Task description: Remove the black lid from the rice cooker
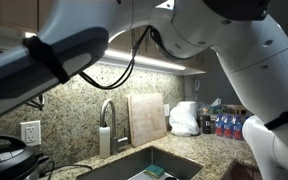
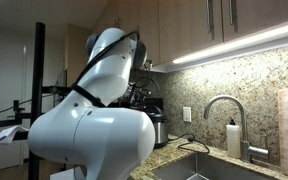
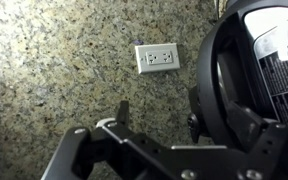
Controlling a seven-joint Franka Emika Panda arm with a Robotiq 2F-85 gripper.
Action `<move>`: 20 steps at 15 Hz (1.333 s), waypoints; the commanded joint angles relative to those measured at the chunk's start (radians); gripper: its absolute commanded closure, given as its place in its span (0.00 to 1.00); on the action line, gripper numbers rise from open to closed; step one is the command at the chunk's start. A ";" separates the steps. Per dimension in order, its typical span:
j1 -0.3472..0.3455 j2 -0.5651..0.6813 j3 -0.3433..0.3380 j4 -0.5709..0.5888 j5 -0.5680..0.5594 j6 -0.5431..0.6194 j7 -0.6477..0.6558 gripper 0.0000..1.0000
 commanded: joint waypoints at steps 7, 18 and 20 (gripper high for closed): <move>0.000 0.047 -0.065 0.019 -0.046 0.057 -0.115 0.00; 0.012 0.000 -0.053 0.027 0.008 0.090 -0.142 0.00; 0.006 0.012 -0.065 0.033 0.000 0.083 -0.146 0.00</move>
